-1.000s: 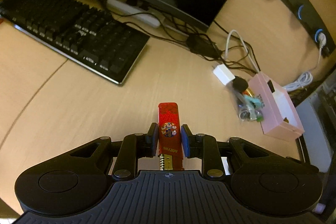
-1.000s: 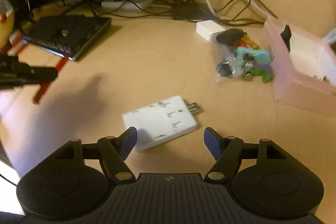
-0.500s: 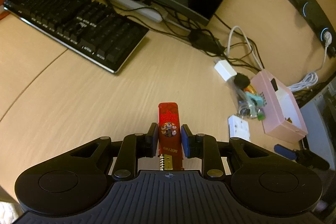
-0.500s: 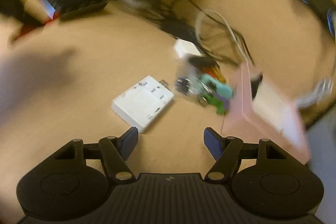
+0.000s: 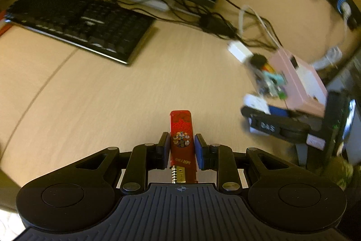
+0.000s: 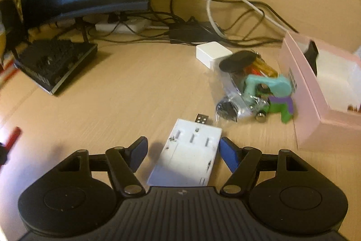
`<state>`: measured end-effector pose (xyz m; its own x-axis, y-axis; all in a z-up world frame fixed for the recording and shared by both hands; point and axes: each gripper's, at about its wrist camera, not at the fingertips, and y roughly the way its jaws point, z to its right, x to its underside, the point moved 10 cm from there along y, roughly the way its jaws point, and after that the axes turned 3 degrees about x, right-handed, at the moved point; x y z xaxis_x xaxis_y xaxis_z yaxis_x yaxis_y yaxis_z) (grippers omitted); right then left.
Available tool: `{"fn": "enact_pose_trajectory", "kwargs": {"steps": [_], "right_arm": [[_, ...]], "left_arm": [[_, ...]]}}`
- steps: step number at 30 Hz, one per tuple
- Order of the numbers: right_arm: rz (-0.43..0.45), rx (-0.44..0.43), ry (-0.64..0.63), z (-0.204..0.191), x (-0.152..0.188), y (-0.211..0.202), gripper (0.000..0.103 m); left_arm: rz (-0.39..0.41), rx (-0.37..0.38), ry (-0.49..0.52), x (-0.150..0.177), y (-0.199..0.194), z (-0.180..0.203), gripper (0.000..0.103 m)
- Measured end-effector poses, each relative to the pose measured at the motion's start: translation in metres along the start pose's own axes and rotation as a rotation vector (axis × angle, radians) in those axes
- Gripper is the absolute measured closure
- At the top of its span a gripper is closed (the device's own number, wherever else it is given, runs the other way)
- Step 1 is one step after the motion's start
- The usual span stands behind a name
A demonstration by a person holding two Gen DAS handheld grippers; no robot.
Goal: Organize rigid objects
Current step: 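Grasp the white USB hub with the right gripper while the left gripper holds the lighter, then lower the red lighter into the pink box and open the left gripper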
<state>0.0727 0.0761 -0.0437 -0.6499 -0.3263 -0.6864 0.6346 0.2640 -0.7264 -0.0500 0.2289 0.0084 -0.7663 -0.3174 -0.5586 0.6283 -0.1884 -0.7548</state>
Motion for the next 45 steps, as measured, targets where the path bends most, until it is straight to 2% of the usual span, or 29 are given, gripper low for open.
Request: {"fn": "enact_pose_trajectory", "kwargs": {"steps": [1,2,6,9,14,19,22,26,28,30,31,34,36,40,45], "right_arm": [[-0.008,-0.007,-0.015,0.000,0.001,-0.002,0.052],[-0.016,-0.021,-0.023,0.000,0.001,-0.006,0.055],[0.032,-0.023,-0.050,0.010,0.006,-0.053,0.055],[0.062,-0.007,-0.003,0.031,0.009,-0.091,0.055],[0.107,0.111,0.081,0.084,0.025,-0.145,0.055],[0.124,0.252,0.147,0.135,0.044,-0.170,0.055],[0.123,0.309,0.221,0.162,0.060,-0.181,0.055],[0.122,0.348,0.275,0.183,0.078,-0.191,0.055],[0.121,0.359,0.285,0.189,0.084,-0.193,0.055],[0.121,0.367,0.284,0.194,0.089,-0.193,0.055],[0.124,0.372,0.279,0.195,0.091,-0.193,0.055],[0.128,0.374,0.270,0.198,0.097,-0.191,0.055],[0.114,0.362,0.282,0.196,0.102,-0.191,0.055],[0.108,0.336,0.272,0.199,0.099,-0.182,0.055],[0.140,0.278,0.251,0.206,0.072,-0.167,0.055]], "left_arm": [[-0.016,0.021,0.027,0.002,0.003,0.007,0.076],[-0.030,0.037,0.049,0.003,0.007,0.013,0.076],[-0.081,0.125,0.144,0.004,0.026,0.049,0.076],[-0.102,0.199,0.207,0.001,0.042,0.081,0.076],[-0.127,0.330,0.308,-0.005,0.065,0.149,0.076],[-0.072,0.420,0.413,-0.038,0.077,0.226,0.076],[-0.004,0.429,0.474,-0.068,0.086,0.268,0.076],[0.105,0.431,0.428,-0.114,0.105,0.309,0.076],[0.095,0.401,0.440,-0.124,0.128,0.320,0.076],[0.064,0.325,0.474,-0.127,0.147,0.325,0.076],[0.078,0.313,0.468,-0.130,0.149,0.325,0.076],[0.153,0.316,0.409,-0.142,0.140,0.317,0.076],[0.166,0.313,0.383,-0.143,0.136,0.308,0.076],[0.132,0.296,0.347,-0.126,0.125,0.276,0.076],[0.031,0.213,0.276,-0.079,0.111,0.201,0.076]]}}
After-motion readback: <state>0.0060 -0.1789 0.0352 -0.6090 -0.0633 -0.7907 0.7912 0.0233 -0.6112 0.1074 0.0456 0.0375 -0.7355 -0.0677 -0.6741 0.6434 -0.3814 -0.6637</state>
